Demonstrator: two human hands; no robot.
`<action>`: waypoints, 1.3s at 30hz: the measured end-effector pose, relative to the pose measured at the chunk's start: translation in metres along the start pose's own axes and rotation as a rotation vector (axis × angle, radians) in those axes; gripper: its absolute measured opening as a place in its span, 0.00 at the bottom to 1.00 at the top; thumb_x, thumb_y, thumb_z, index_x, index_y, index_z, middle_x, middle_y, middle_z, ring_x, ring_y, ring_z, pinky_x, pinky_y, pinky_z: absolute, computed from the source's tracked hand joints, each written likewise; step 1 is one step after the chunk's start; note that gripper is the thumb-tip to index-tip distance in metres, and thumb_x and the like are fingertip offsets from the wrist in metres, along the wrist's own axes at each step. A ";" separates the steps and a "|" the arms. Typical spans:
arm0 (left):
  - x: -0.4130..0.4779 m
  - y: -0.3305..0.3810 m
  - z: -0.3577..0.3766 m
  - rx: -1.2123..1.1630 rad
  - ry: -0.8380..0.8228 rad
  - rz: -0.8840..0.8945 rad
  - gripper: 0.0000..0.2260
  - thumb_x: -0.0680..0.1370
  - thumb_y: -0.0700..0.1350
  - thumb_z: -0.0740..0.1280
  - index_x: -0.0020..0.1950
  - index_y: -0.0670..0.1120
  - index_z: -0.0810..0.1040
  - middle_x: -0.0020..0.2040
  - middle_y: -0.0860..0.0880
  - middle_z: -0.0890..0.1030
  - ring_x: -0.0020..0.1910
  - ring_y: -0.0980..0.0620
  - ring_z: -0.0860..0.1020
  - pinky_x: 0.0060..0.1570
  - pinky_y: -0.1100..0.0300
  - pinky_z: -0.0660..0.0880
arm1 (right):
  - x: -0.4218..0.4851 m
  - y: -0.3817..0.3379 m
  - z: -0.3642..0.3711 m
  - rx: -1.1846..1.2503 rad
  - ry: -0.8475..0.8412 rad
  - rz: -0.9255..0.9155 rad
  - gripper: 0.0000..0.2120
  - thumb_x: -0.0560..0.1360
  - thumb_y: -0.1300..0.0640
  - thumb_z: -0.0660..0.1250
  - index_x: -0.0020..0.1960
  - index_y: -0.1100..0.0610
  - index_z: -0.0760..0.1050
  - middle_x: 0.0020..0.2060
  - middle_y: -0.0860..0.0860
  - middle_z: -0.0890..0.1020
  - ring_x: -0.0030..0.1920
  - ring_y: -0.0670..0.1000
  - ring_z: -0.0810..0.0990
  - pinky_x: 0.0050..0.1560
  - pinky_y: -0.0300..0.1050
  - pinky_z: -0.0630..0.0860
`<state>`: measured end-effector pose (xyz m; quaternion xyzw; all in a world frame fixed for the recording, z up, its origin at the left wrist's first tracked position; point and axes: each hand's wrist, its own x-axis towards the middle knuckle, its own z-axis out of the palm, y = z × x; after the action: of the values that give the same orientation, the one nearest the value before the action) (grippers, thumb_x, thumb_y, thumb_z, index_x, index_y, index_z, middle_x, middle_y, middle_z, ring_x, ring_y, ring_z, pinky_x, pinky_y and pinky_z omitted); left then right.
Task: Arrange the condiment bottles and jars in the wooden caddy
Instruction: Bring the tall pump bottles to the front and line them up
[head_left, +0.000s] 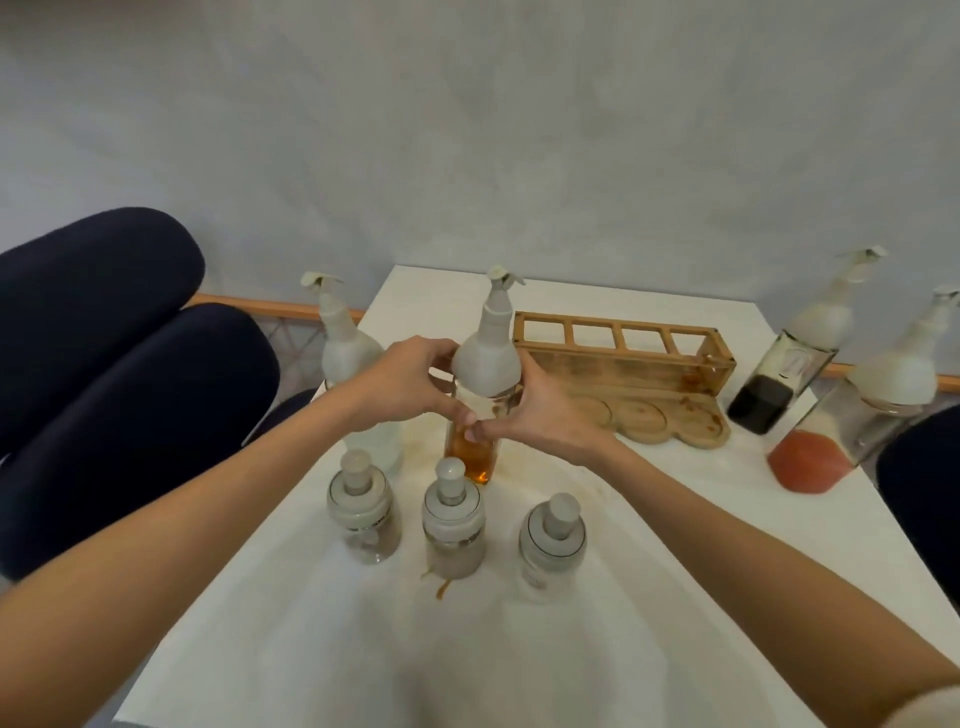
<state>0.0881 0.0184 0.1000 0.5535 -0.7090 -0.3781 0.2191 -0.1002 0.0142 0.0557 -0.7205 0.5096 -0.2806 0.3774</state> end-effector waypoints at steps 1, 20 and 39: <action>-0.001 -0.004 -0.001 -0.010 0.000 -0.012 0.28 0.64 0.41 0.81 0.62 0.46 0.77 0.56 0.52 0.82 0.54 0.52 0.80 0.56 0.59 0.78 | 0.002 -0.001 0.003 -0.003 -0.014 0.001 0.45 0.56 0.44 0.81 0.67 0.50 0.64 0.57 0.48 0.77 0.57 0.49 0.77 0.57 0.56 0.78; -0.010 -0.026 -0.004 -0.034 0.086 -0.156 0.29 0.64 0.33 0.79 0.62 0.42 0.75 0.57 0.46 0.80 0.55 0.44 0.80 0.57 0.46 0.78 | 0.018 -0.015 0.030 -0.201 -0.068 0.049 0.37 0.62 0.46 0.81 0.62 0.56 0.65 0.52 0.51 0.77 0.47 0.50 0.75 0.33 0.39 0.66; -0.053 0.007 0.001 0.104 0.355 -0.037 0.38 0.73 0.43 0.75 0.78 0.47 0.58 0.74 0.45 0.67 0.72 0.47 0.66 0.67 0.55 0.67 | 0.002 -0.024 -0.011 -0.311 -0.187 0.113 0.41 0.69 0.49 0.77 0.75 0.52 0.59 0.67 0.55 0.72 0.61 0.53 0.76 0.59 0.49 0.75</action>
<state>0.0986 0.0700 0.1112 0.6350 -0.6676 -0.2411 0.3049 -0.0958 0.0144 0.0812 -0.7632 0.5493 -0.1088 0.3225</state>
